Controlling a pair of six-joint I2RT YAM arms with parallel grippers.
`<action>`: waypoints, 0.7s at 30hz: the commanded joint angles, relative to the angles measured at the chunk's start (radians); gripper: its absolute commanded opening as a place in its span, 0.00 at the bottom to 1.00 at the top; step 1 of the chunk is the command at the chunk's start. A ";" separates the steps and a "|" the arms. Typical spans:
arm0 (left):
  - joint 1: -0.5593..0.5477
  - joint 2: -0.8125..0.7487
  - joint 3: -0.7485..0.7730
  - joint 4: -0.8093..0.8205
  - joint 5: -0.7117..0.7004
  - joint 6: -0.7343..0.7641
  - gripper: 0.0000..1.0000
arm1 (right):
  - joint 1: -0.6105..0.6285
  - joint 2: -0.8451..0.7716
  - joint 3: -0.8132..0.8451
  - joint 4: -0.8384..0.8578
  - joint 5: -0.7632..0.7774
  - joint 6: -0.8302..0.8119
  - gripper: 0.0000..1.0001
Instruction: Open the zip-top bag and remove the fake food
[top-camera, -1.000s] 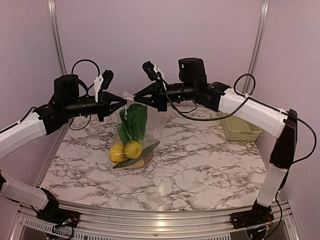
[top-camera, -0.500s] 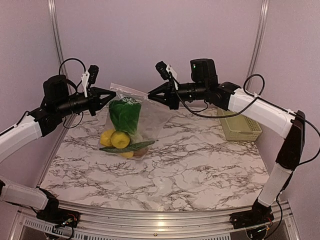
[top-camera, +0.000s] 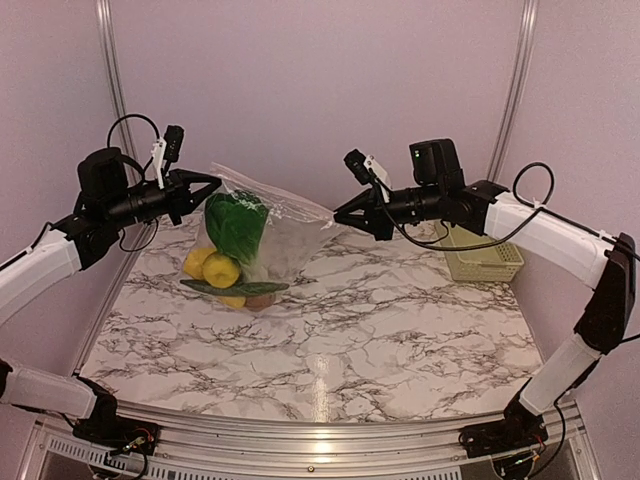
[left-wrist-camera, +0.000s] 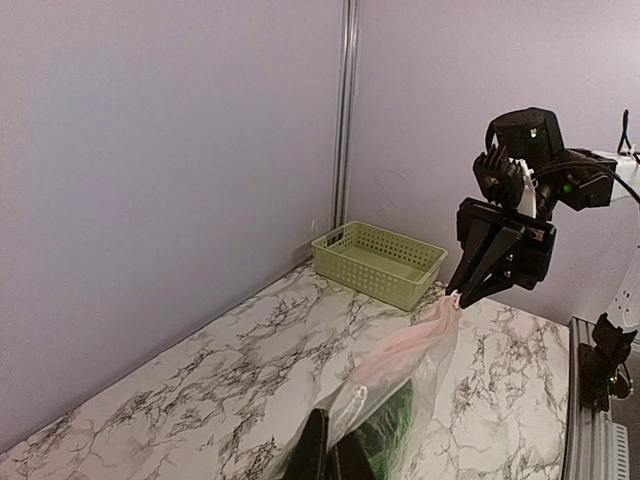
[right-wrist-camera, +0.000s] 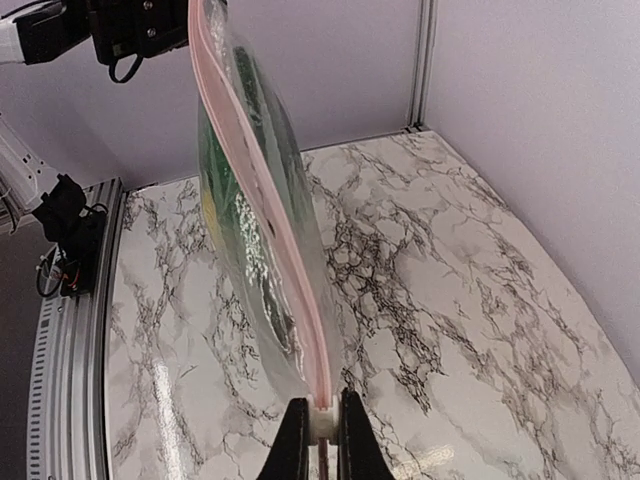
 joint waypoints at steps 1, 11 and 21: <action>-0.013 0.022 0.065 0.008 0.087 0.056 0.00 | 0.002 -0.001 0.017 -0.086 -0.017 -0.024 0.00; 0.019 0.005 0.052 0.017 0.085 0.055 0.00 | 0.014 -0.066 -0.124 -0.132 0.018 -0.055 0.00; -0.117 0.101 0.162 -0.246 0.161 0.238 0.00 | 0.092 0.072 0.170 -0.133 -0.087 0.013 0.53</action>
